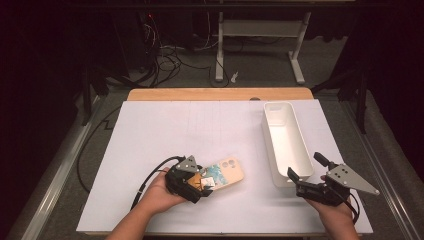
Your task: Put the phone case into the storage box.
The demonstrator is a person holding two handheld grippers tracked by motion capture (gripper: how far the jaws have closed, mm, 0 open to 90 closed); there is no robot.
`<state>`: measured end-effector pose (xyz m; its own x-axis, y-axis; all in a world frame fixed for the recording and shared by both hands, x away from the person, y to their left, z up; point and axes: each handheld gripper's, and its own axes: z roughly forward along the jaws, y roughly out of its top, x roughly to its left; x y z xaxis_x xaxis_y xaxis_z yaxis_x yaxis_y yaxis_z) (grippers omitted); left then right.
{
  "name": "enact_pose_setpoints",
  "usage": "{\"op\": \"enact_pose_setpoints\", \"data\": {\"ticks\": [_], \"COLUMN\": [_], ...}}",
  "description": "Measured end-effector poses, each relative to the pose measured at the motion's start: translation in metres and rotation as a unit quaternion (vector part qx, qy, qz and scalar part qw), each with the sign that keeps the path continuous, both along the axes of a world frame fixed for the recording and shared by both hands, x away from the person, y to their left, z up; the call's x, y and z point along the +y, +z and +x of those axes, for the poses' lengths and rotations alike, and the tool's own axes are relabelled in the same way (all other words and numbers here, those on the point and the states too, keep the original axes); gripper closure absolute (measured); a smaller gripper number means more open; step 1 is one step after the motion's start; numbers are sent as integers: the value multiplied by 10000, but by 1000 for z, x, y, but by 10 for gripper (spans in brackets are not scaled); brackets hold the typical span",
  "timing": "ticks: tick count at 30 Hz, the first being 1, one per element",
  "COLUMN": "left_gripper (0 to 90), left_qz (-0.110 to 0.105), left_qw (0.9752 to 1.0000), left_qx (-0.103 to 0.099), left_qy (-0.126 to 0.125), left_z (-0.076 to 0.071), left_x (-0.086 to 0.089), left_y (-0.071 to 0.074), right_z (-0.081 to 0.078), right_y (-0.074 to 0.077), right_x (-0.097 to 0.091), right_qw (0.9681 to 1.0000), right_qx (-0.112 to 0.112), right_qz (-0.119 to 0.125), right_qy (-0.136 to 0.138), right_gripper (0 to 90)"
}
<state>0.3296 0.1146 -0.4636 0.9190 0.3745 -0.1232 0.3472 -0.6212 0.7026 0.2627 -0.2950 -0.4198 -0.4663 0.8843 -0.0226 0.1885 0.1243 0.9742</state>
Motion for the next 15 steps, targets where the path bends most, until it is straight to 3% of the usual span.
{"op": "enact_pose_setpoints", "data": {"ticks": [5,8,15], "left_gripper": [116,116,115], "left_qz": [-353,-456,-902], "left_qw": [9993,9988,9955], "left_qx": [30,44,-51], "left_qy": [112,158,299], "left_z": [-5,-8,-19], "left_x": [12,17,35], "left_y": [0,0,3], "right_z": [0,0,0], "right_y": [0,0,0], "right_x": [0,0,0], "right_qw": [10000,10000,10000], "right_qx": [7,3,-4], "right_qz": [3,-4,-8], "right_qy": [-3,1,12], "right_gripper": [42,42,42]}}
